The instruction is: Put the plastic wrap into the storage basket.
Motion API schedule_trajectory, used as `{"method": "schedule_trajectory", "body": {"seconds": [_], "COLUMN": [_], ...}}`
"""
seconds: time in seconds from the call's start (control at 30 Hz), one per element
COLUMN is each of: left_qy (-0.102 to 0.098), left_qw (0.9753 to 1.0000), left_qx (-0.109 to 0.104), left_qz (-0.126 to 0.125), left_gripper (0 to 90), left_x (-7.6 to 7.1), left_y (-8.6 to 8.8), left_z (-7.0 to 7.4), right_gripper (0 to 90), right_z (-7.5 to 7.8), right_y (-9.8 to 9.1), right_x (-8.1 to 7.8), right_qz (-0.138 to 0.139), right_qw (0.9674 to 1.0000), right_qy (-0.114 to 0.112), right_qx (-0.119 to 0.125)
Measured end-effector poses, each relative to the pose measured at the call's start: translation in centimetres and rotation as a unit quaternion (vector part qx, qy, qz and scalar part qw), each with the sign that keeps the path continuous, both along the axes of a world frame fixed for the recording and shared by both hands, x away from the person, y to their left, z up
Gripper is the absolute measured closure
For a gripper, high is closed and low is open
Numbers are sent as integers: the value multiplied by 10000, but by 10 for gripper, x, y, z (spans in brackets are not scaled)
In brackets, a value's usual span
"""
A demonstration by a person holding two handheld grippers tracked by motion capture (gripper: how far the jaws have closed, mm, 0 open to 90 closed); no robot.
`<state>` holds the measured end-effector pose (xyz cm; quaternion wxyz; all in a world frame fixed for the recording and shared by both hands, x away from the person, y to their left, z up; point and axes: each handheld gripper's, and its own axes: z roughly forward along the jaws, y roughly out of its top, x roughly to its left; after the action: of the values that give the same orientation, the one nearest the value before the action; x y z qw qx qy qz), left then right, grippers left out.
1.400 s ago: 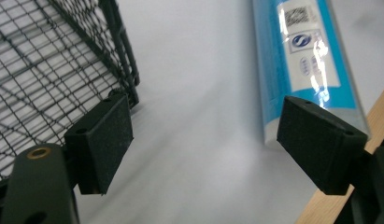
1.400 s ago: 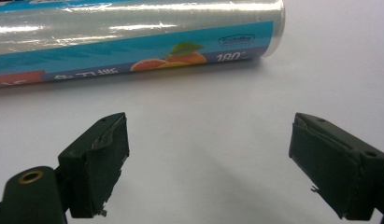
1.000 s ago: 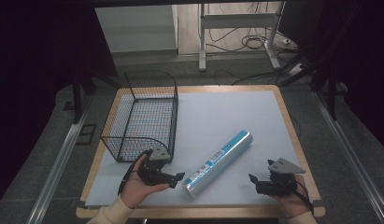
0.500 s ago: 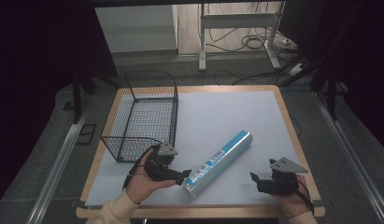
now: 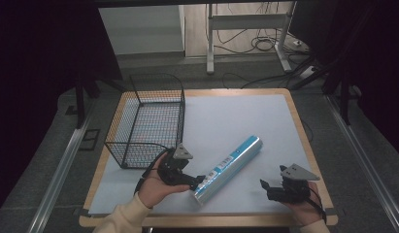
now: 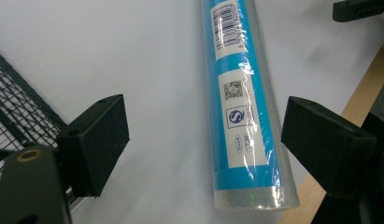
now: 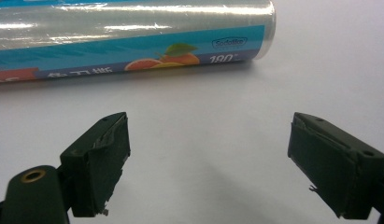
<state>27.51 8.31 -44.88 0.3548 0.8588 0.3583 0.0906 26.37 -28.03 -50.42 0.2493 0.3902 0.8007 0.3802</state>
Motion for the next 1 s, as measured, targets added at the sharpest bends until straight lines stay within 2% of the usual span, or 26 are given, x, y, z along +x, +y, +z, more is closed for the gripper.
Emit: {"method": "schedule_trajectory", "body": {"seconds": [0.37, 0.77, 1.0], "left_qy": [98, 172, 302], "left_qw": [9999, 9994, 9987], "left_qx": [75, 207, 312], "left_qz": [-23, -195, -251], "left_gripper": [143, 140, 139], "left_x": [9, 14, 20], "left_y": [-11, -36, -51], "left_z": [-2, -7, -12], "right_gripper": [136, 137, 137], "right_z": [-2, -2, -3], "right_y": [0, 0, 1], "right_x": [1, 1, 1], "right_qz": [6, 54, 76], "right_qw": [10000, 9999, 9999], "right_qy": [42, 52, 61], "right_qx": [-68, -88, -120]}}
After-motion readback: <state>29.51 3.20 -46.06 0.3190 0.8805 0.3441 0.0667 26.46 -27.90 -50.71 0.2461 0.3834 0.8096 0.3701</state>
